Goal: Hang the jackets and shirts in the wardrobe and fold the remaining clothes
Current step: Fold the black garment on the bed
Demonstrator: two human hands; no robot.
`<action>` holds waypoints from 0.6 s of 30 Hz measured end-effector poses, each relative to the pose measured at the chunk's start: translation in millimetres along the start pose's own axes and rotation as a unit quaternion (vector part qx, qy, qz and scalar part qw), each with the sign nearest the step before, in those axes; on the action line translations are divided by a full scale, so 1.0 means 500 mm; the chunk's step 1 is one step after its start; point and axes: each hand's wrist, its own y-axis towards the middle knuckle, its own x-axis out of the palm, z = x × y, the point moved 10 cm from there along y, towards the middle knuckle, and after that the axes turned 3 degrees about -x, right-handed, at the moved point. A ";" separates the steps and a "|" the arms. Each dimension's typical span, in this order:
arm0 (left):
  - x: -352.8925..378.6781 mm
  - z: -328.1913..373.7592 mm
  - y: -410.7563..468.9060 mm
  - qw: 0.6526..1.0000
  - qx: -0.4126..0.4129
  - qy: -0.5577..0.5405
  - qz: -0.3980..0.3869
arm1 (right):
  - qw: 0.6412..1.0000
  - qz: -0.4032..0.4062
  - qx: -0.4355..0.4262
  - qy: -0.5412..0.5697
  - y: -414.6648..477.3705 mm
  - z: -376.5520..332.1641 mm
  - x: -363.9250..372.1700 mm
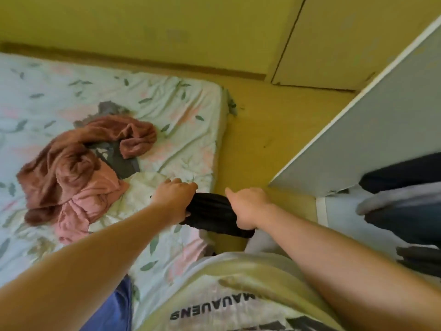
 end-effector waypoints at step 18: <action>-0.723 0.661 0.055 0.894 0.341 0.111 0.269 | 0.926 0.128 0.325 0.140 -0.689 0.550 -0.228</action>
